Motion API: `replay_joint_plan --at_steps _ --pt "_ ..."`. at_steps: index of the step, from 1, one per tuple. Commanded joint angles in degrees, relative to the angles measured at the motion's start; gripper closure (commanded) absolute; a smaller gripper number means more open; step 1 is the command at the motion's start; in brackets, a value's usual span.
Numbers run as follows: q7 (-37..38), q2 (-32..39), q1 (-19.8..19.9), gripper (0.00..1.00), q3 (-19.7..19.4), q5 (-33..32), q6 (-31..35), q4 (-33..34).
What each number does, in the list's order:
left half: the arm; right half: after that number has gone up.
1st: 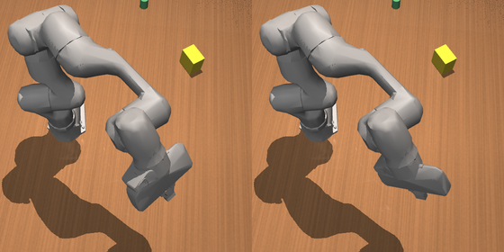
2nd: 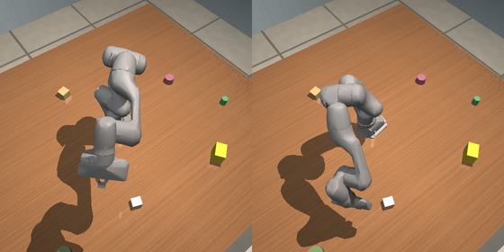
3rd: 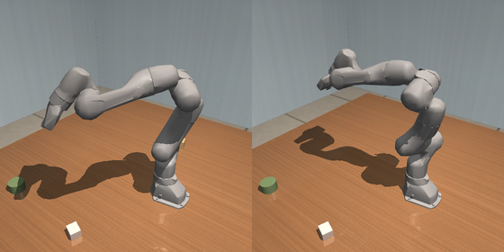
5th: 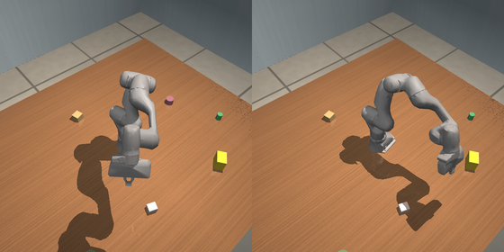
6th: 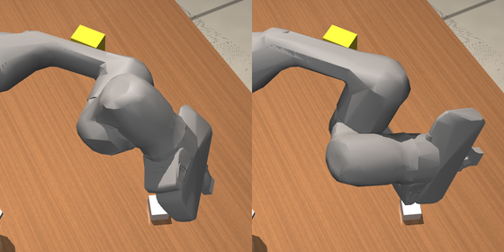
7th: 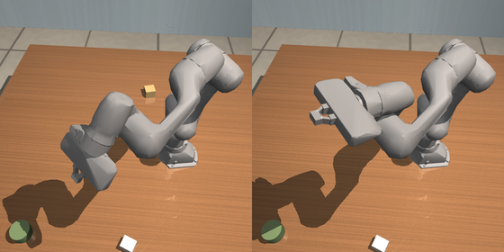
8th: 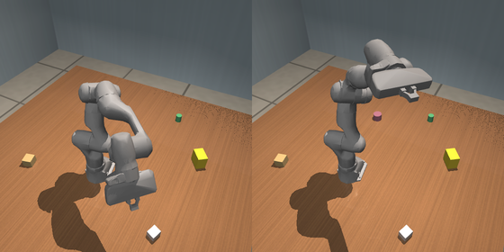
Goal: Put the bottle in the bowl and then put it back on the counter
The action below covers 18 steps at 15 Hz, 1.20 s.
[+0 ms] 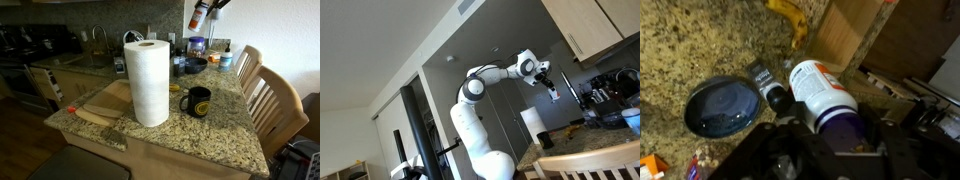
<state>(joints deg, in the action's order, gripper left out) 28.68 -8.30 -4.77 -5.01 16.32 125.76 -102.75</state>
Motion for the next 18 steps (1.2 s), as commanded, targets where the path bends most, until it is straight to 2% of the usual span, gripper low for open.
replay_joint_plan --at_steps 1,3,9,18 --pt "-4.3 0.3 2.4 0.71 0.3 6.0 -11.4 0.6" --pt "-5.8 2.2 3.0 0.71 0.8 5.5 -12.3 -1.0" --pt "-13.8 9.4 2.3 0.71 3.2 2.5 4.8 -8.9" --pt "-17.9 17.3 1.9 0.71 5.1 -6.5 28.4 -15.9"
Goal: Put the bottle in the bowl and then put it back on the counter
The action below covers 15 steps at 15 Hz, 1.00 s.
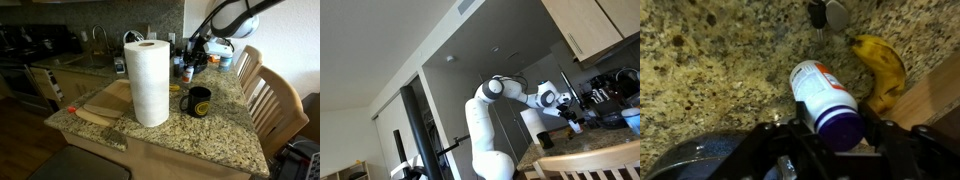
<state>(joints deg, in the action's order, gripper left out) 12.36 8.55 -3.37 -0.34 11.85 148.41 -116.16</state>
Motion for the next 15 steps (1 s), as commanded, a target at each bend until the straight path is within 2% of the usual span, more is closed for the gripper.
replay_joint_plan --at_steps 1,7,8,10,12,15 --pt "-2.2 0.8 0.6 0.71 0.5 -2.2 7.6 -3.0" --pt "-3.1 2.0 2.0 0.71 0.5 0.1 12.9 -4.7" --pt "-2.8 2.1 2.3 0.21 0.3 0.3 12.7 -4.9" --pt "-4.1 2.0 3.5 0.14 0.9 3.1 13.2 -5.4" --pt "-6.0 2.2 4.6 0.01 1.4 6.6 13.1 -6.0" --pt "-9.6 2.6 5.7 0.00 1.4 12.3 13.0 -6.4"
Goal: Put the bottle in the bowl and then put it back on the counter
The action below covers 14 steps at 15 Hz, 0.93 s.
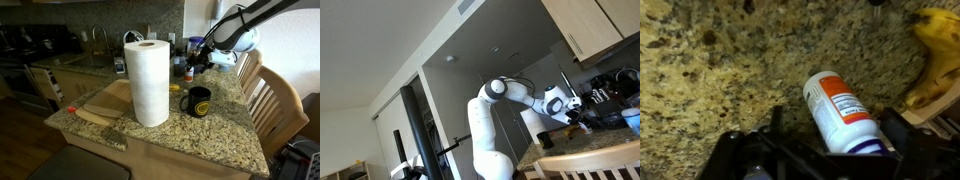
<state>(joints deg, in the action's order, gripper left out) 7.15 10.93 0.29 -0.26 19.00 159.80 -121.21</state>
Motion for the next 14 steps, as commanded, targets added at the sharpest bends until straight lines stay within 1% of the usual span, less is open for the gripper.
replay_joint_plan --at_steps 1,2,3,4,6,8,10,11,12,13,14 --pt "-6.9 0.0 2.7 0.00 2.0 8.1 2.4 -1.9" --pt "-10.0 -0.6 3.0 0.00 2.6 10.8 2.8 -2.4" --pt "-16.7 -2.0 4.0 0.00 4.6 16.2 0.7 -2.9" --pt "-20.8 -3.4 6.0 0.00 8.1 19.0 -1.0 -3.0" --pt "-30.2 -6.6 6.9 0.00 10.9 26.4 -1.5 -4.5" --pt "-39.1 -10.4 7.3 0.00 13.0 33.2 -3.3 -5.7" --pt "-48.0 -15.0 6.5 0.00 13.4 40.6 -4.0 -6.8" --pt "-49.8 -17.9 5.8 0.00 12.4 43.0 -4.1 -9.1" --pt "-48.7 -20.3 5.6 0.00 11.9 42.3 -4.2 -10.4" --pt "-49.3 -23.5 5.4 0.00 11.8 43.6 -1.7 -11.9" --pt "-47.7 -27.1 5.4 0.00 11.7 42.8 -1.7 -13.2"
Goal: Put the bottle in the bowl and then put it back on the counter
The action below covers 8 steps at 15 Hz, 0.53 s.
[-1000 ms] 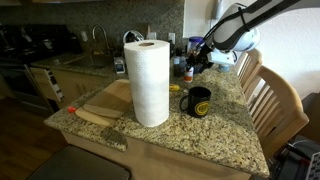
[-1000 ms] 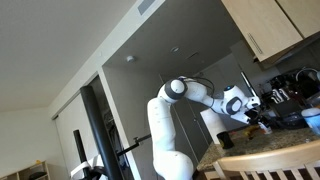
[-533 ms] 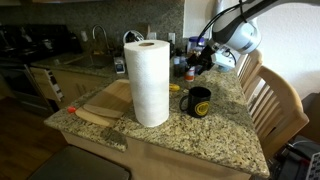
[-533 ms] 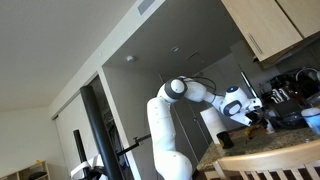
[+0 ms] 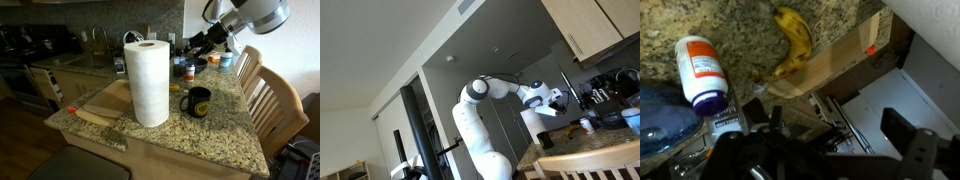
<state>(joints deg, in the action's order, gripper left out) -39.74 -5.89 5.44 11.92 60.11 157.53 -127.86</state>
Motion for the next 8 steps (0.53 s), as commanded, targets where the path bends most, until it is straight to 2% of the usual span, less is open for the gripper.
replay_joint_plan --at_steps 1,2,3,4,6,7,8 --pt "0.5 -13.6 0.3 0.00 -0.6 0.6 1.1 -7.9" --pt "3.1 -16.5 0.7 0.00 -0.2 -1.4 2.1 -8.7" --pt "12.3 -19.3 -1.3 0.00 -2.4 -10.5 2.9 -10.7" --pt "15.9 -22.3 9.0 0.00 5.3 -13.7 -0.2 -12.3" --pt "26.8 -29.0 16.1 0.00 8.6 -23.4 -8.9 -13.2" --pt "31.9 -32.7 19.9 0.00 10.5 -27.3 -15.3 -12.4" --pt "37.0 -34.0 19.0 0.00 9.3 -31.8 -19.7 -11.0"
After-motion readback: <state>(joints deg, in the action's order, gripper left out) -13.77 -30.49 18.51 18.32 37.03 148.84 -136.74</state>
